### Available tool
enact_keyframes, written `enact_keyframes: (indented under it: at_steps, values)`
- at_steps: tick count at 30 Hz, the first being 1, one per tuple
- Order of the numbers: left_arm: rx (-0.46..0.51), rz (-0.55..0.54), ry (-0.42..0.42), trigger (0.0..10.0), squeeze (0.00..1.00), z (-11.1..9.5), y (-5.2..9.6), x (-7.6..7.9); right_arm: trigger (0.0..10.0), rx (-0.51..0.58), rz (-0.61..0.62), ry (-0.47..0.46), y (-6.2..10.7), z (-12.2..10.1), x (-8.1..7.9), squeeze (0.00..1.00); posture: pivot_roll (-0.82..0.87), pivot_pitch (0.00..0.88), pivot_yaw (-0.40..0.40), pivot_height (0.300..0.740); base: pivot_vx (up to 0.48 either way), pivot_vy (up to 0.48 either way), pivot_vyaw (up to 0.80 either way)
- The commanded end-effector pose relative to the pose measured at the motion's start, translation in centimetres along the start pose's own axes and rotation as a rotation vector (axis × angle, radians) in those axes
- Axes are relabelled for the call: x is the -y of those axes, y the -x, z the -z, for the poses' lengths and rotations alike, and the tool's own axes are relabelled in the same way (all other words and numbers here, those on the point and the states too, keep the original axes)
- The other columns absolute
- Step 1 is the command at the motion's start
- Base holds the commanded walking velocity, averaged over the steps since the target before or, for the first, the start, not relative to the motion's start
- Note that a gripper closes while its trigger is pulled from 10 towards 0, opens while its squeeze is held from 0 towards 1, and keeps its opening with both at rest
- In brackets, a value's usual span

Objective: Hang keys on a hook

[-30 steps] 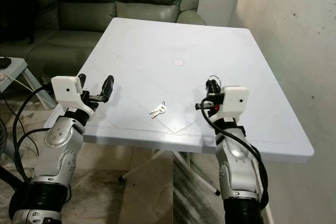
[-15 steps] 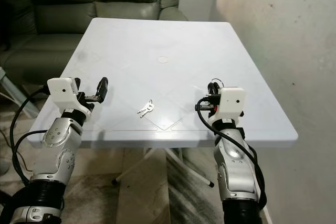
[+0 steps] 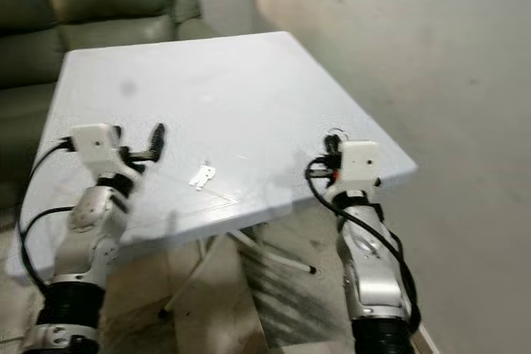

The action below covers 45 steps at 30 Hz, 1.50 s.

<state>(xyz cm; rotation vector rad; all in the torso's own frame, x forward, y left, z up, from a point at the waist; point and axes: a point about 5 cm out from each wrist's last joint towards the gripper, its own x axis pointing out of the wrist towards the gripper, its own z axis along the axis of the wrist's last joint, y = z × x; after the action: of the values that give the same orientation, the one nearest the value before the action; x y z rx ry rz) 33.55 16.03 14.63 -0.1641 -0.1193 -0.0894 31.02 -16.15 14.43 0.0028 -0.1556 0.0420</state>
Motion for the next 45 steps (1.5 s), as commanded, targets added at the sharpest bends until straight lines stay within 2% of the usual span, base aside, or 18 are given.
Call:
enact_keyframes:
  at_steps: [1, 16, 21, 27, 45]
  values:
    - [0.000, -0.014, -0.009, 10.0, 0.00, -0.28, -0.15, -0.38, 10.0, 0.021, -0.007, 0.008, -0.17, -0.63, -0.26, 0.00, -0.02, 0.000, 0.011, 0.740, 0.000, 0.000, -0.76]
    - [0.009, -0.003, -0.011, 10.0, 0.00, -0.31, -0.30, -0.17, 10.0, 0.017, -0.004, 0.021, -0.24, -0.65, -0.13, 0.00, -0.02, 0.000, 0.002, 0.740, 0.000, 0.000, -0.76]
    - [0.005, 0.005, 0.035, 10.0, 0.00, -0.21, -0.27, -0.09, 10.0, 0.016, -0.008, 0.024, -0.27, -0.66, -0.15, 0.00, -0.02, 0.000, 0.001, 0.740, 0.000, 0.061, -0.76]
    - [-0.004, 0.001, -0.013, 10.0, 0.00, -0.16, -0.33, -0.19, 10.0, 0.016, -0.014, 0.023, -0.27, -0.64, -0.23, 0.00, -0.02, 0.000, 0.001, 0.740, 0.000, 0.168, -0.76]
    - [-0.022, 0.000, 0.002, 10.0, 0.00, 0.20, -0.31, 0.00, 10.0, 0.012, -0.018, 0.031, -0.12, -0.62, -0.19, 0.00, -0.03, 0.000, -0.004, 0.740, 0.000, 0.000, -0.76]
